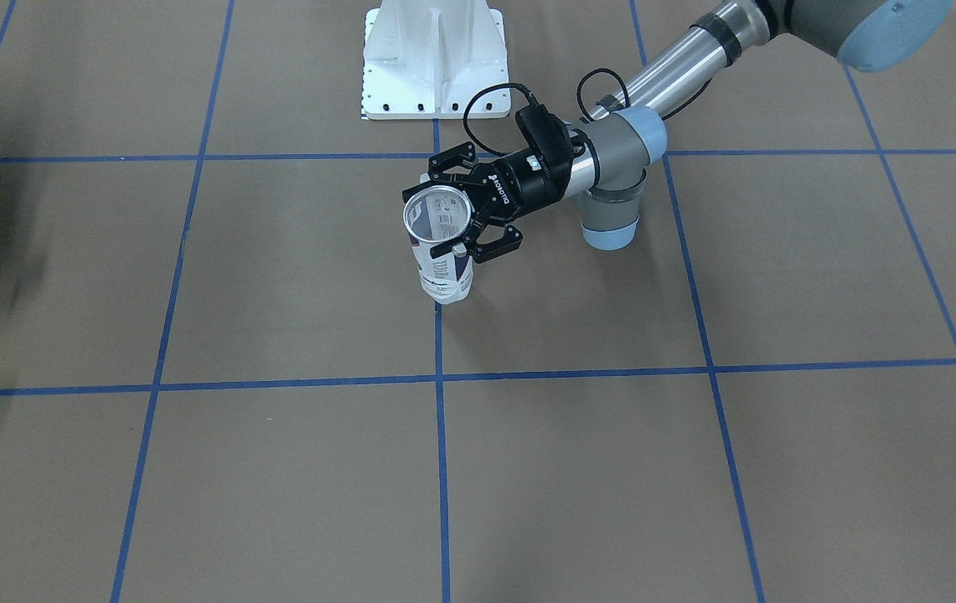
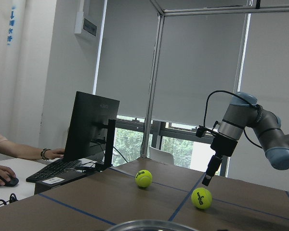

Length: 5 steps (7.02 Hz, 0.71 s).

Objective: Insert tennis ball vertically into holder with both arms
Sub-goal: 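Reach the right gripper down to the nearer yellow tennis ball and grasp it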

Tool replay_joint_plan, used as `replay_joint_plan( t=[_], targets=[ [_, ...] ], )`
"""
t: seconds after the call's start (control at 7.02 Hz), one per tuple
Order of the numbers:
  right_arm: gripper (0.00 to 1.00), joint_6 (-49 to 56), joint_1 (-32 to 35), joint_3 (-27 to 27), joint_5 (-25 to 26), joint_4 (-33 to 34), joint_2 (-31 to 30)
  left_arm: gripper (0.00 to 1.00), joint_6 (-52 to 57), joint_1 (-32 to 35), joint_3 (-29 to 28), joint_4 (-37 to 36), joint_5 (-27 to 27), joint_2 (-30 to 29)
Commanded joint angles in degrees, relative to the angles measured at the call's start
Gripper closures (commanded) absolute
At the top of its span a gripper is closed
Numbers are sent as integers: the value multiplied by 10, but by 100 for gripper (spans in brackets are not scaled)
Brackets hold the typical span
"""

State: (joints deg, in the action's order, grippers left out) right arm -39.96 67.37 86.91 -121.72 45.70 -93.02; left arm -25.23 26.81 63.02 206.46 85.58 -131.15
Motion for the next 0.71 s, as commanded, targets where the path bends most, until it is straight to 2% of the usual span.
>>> replay_joint_plan(
  t=[0.0,0.14,0.57],
  targets=[
    [1,-3,-11,-54,10,-63,9,26,0,0,0,0,-1,0],
    [1,-3,-12,-72,10,-79,16,26,0,0,0,0,-1,1],
    [1,-24,-35,-73,11,-78,27,25,0,0,0,0,-1,2]
  ],
)
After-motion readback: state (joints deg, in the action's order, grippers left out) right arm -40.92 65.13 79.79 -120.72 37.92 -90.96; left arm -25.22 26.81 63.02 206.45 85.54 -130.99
